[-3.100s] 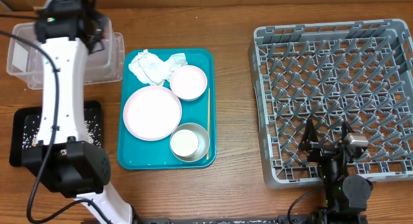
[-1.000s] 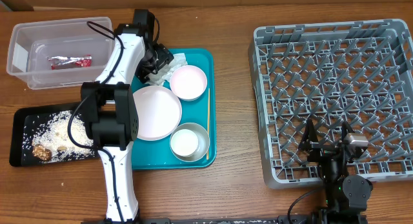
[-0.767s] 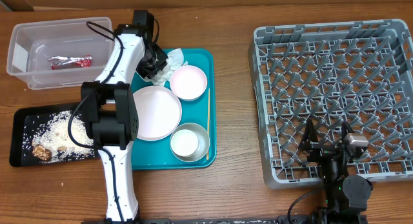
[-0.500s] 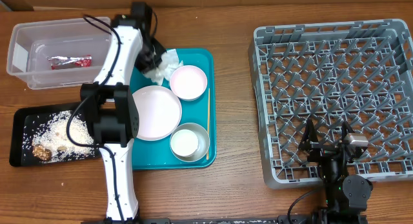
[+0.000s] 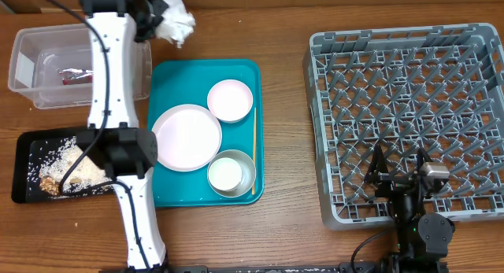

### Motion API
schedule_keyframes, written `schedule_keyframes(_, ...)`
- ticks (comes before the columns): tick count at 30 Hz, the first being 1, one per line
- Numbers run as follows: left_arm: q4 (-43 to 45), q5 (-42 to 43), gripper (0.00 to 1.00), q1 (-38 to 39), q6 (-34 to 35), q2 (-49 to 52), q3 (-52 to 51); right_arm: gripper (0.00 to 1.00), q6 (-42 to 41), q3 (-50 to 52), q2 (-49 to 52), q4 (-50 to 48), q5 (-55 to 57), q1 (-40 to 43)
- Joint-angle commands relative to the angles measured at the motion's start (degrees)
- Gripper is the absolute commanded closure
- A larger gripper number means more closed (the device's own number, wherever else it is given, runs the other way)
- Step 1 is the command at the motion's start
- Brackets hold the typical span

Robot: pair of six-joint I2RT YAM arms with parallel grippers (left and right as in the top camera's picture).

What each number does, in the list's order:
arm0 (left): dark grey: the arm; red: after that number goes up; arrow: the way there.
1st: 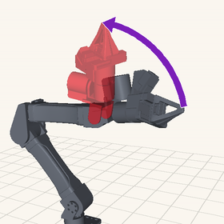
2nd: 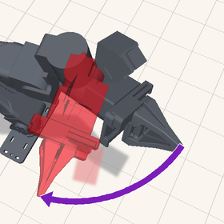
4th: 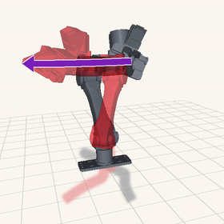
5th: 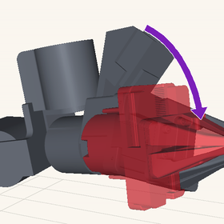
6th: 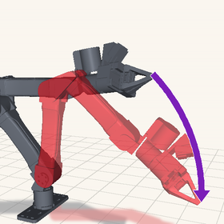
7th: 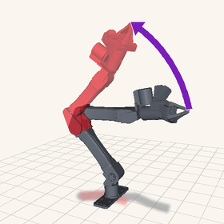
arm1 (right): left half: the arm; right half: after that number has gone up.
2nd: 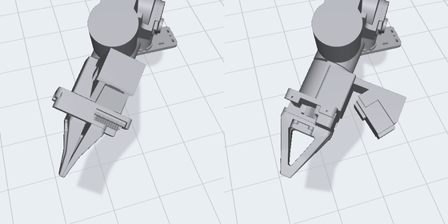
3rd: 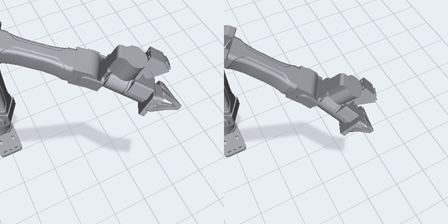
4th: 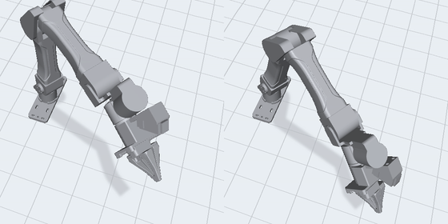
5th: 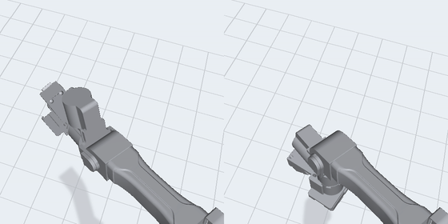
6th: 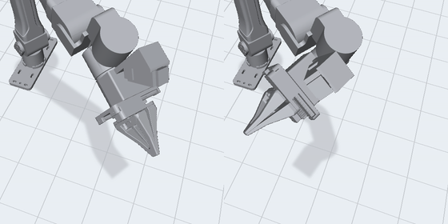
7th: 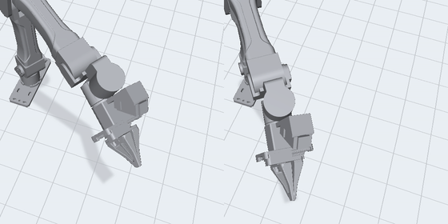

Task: Sort waste into correct bins and load items into the dishwasher
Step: 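Carry the tissue left and drop it into the clear bin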

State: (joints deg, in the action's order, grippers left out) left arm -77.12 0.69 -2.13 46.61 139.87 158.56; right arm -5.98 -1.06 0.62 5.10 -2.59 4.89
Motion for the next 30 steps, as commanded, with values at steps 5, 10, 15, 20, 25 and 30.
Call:
schedule_keyframes(5,-1.7,-9.7,0.96,-7.9,0.1,-0.3,1.2,0.00,0.0,0.6,-0.5,-0.5,0.0,0.2)
schedule_keyframes(10,-1.9,-10.1,0.48,-12.4,0.1,-0.3,1.0,0.00,0.0,0.6,-0.5,-0.5,0.0,0.2)
schedule_keyframes(15,-4.2,-10.3,0.00,-14.4,-0.8,-0.2,0.9,0.00,0.0,0.6,-0.5,-0.5,0.0,0.2)
schedule_keyframes(20,-8.4,-10.1,0.00,-14.3,-1.8,-0.1,0.9,0.00,0.0,0.6,-0.5,-0.5,0.0,0.2)
schedule_keyframes(25,-14.6,-7.0,0.00,-14.3,-1.6,-0.2,1.0,0.00,0.0,0.6,-0.5,-0.5,0.0,0.2)
schedule_keyframes(30,-19.5,-7.0,0.00,-15.1,1.4,-2.1,2.5,0.00,0.0,0.6,-0.5,-0.5,0.0,0.2)
